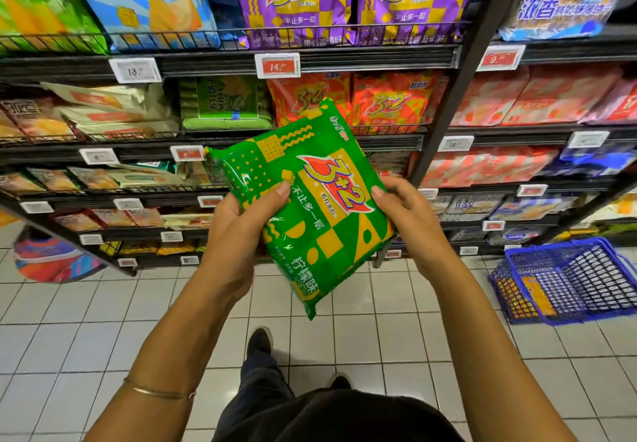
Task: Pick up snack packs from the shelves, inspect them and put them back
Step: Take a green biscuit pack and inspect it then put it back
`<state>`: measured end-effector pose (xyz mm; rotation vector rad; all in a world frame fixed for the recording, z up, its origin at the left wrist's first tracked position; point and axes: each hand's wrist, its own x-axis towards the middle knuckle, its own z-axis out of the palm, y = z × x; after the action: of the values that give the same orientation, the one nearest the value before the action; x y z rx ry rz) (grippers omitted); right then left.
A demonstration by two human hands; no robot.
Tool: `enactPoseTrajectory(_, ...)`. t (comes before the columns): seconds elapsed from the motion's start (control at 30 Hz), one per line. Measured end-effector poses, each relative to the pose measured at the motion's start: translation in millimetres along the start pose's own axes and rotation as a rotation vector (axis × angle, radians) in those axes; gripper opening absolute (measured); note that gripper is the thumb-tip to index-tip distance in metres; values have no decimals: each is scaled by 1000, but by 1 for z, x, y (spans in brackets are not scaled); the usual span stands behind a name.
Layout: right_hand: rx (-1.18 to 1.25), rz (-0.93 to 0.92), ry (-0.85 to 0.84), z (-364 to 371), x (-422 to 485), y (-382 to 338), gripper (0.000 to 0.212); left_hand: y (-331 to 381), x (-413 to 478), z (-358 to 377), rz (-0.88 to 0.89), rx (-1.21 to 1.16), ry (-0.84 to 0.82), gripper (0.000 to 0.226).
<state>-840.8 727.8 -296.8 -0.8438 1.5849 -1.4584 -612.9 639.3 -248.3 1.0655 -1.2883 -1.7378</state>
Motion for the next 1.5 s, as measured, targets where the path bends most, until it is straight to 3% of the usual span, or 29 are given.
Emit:
enactPoseTrajectory(0.13,69,48,-24,-4,3,0,37,14,3,0,-31,52,-82,34)
enactPoseTrajectory(0.23,124,183,-94,0,6,-2,53,19,2,4,-47,100,-139,52)
enactPoseTrajectory(0.33,224,296,-118,7,7,-1,50,17,-2,7,-94,120,-219,65)
enactPoseTrajectory(0.43,477,401,-130,16,0,6,46,17,-5,6,-79,35,-328,58)
enactPoseTrajectory(0.57,694,603,-323,41,-18,22,46,19,-2,10,-7,75,-332,44)
enactPoseTrajectory(0.67,755,676,-393,53,-25,31,45,20,1,15,23,112,-325,48)
enactPoseTrajectory(0.8,725,716,-333,46,-19,31,48,26,4,14,-4,71,-279,50)
enactPoseTrajectory(1.13,497,451,-132,27,6,-8,51,40,16,3,-150,12,-330,75)
enactPoseTrajectory(1.23,455,352,-151,15,10,-31,50,47,25,7,-132,-16,-259,58)
enactPoseTrajectory(1.33,531,204,-197,2,14,-48,59,54,38,8,-215,-242,-135,50)
enactPoseTrajectory(1.43,788,52,-322,-2,12,-70,65,64,43,13,-291,-541,-160,31)
enactPoseTrajectory(1.5,833,-36,-382,8,9,-86,67,67,45,22,-259,-657,-186,32)
